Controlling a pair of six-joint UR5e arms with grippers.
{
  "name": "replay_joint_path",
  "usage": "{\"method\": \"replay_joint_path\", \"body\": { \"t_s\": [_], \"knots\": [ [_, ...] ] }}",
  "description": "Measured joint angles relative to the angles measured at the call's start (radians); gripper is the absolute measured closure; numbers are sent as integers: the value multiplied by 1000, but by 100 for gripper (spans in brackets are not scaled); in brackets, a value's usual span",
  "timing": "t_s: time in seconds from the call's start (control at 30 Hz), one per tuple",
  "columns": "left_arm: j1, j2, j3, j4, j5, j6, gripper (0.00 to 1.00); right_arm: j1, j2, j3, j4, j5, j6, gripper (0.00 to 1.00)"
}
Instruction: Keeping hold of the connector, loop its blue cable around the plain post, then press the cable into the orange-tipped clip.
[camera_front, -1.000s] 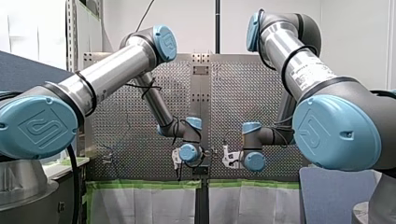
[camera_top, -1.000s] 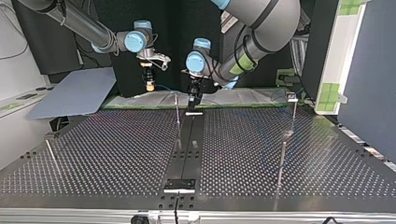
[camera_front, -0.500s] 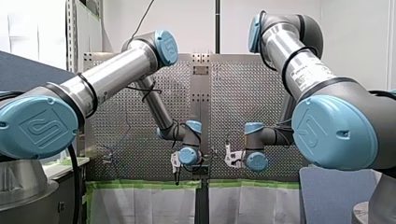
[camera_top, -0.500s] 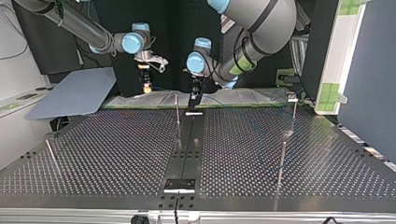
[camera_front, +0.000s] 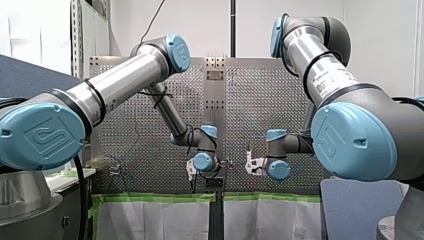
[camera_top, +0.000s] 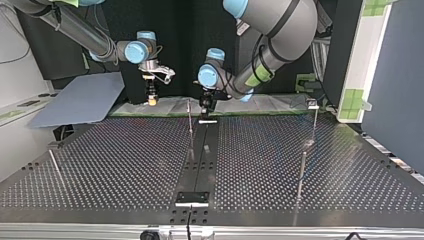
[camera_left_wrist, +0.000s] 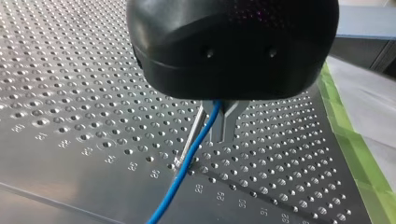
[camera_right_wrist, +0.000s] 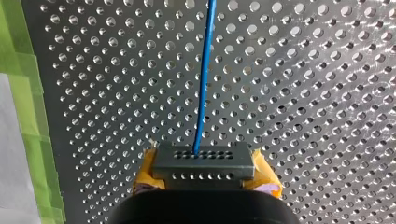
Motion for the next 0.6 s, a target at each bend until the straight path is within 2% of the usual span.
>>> {"method": "replay_joint_path", "body": {
  "t_s": [0.2, 0.33, 0.47, 0.6],
  "knots": [
    [15, -17, 31, -40, 31, -10, 100, -32, 1, -11, 7, -21, 18, 100],
    [25, -41, 63, -76, 46, -8, 100, -60, 3, -22, 17, -36, 17, 100],
    [35, -49, 85, -107, 56, -6, 100, -102, 3, -26, 25, -69, 17, 100],
    [50, -50, 97, -116, 71, -10, 100, -137, 3, -33, 27, -88, 18, 100]
  ]
}}
